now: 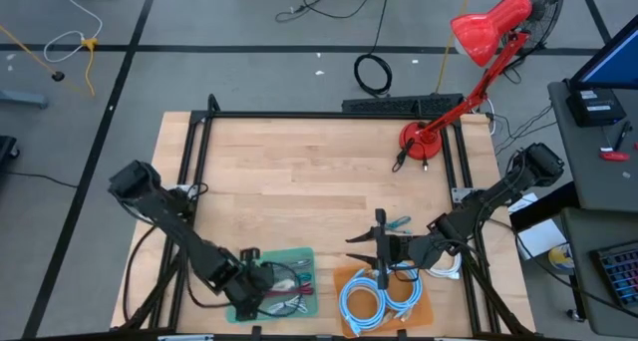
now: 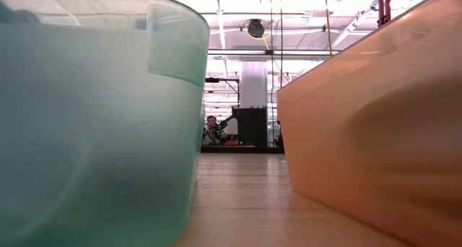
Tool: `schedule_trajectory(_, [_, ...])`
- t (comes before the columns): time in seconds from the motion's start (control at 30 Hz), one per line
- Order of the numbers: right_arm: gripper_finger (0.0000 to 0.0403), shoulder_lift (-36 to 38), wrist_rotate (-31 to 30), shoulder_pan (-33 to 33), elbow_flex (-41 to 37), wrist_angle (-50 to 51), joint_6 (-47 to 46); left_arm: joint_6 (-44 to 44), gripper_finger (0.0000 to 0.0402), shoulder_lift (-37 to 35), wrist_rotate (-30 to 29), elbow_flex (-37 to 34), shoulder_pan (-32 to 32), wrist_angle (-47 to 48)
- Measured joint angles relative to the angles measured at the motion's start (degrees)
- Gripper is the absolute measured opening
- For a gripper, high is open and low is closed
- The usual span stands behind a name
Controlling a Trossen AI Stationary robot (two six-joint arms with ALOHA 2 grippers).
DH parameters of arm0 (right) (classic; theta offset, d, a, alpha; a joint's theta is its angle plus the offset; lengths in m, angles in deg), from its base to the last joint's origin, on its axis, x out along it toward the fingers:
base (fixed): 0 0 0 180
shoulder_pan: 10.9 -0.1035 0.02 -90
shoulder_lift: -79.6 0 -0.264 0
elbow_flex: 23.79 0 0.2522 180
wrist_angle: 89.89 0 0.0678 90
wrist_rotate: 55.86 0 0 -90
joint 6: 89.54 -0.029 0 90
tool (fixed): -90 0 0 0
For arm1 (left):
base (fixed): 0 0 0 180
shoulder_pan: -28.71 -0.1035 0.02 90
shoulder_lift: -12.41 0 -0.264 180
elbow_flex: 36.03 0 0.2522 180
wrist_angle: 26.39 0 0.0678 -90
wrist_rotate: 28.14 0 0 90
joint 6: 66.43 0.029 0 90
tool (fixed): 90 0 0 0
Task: Pick & Place USB Port
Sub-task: Put the light brown charger cable into the green bin
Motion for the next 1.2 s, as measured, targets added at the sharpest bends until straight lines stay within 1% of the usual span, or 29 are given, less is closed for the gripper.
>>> schedule_trajectory(0.1, [0.0130,0.00,-0.06,0.00,0.00,-0.02,-0.07,2.44,0.0000,2.24,1.25,0.00,-0.02,-4.83])
schedule_trajectory(0.23, [0.0130,0.00,-0.09,0.00,0.00,0.00,-0.09,5.65,0.0000,3.09,1.18,0.00,-0.11,-9.26])
schedule_trajectory(0.43, [0.0130,0.00,-0.13,0.00,0.00,0.00,0.04,9.96,0.0000,3.12,1.41,0.00,-1.00,-13.36])
schedule_trajectory(0.53, [0.0130,0.00,-0.15,0.00,0.00,0.00,0.04,11.78,0.0000,3.14,2.86,0.00,-1.97,-14.06])
schedule_trajectory(0.77, [0.0130,0.02,-0.15,0.02,-0.42,0.03,-0.33,12.22,0.0000,3.19,7.18,-1.20,-3.56,-15.60])
schedule_trajectory(0.97, [0.0130,0.02,-0.15,0.02,-0.44,-0.02,-0.33,10.71,0.0000,3.21,9.66,-5.25,-3.66,-22.17])
schedule_trajectory(1.2, [0.0130,0.02,-0.16,0.07,-0.44,-0.07,-0.33,9.21,0.0000,3.21,9.92,-7.41,-4.43,-23.92])
